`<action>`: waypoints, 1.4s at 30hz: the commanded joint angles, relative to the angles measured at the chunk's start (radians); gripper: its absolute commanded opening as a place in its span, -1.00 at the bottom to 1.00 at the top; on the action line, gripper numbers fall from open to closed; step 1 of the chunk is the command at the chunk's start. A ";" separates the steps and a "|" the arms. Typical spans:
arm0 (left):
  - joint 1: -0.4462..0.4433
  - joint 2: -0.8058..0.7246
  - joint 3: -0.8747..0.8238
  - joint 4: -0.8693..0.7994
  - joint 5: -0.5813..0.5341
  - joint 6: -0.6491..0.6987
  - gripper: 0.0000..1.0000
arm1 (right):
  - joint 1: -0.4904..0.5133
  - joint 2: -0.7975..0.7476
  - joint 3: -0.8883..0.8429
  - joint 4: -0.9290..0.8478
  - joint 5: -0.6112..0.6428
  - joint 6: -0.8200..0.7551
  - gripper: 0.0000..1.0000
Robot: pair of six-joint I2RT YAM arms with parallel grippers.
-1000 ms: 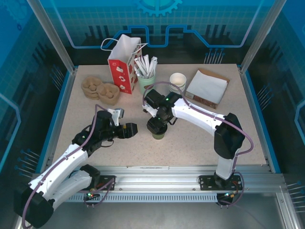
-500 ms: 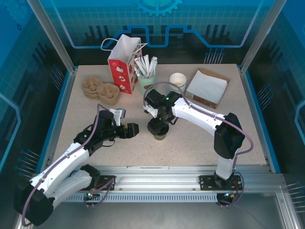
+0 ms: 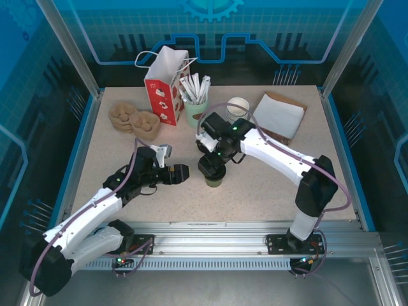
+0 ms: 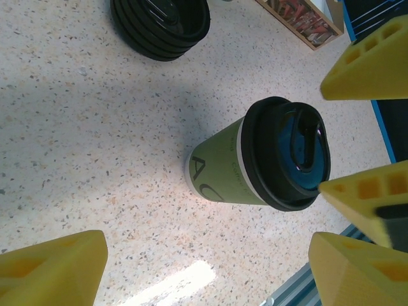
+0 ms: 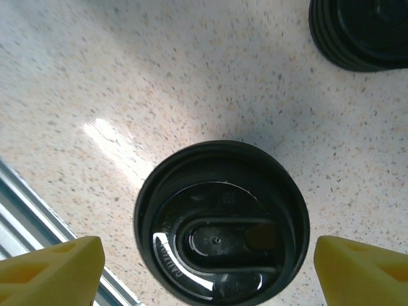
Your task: Pack the takeout coffee
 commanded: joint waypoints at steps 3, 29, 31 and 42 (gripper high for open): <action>-0.034 0.082 0.032 0.100 0.022 -0.054 0.69 | -0.127 -0.122 -0.153 0.101 -0.187 0.021 0.73; -0.081 0.438 0.107 0.275 0.087 -0.081 0.25 | -0.343 -0.120 -0.510 0.452 -0.529 0.111 0.21; -0.080 0.444 0.096 0.277 0.082 -0.079 0.21 | -0.346 -0.116 -0.522 0.462 -0.526 0.114 0.17; -0.081 0.445 -0.029 0.309 0.049 -0.101 0.04 | -0.353 -0.124 -0.588 0.500 -0.511 0.132 0.07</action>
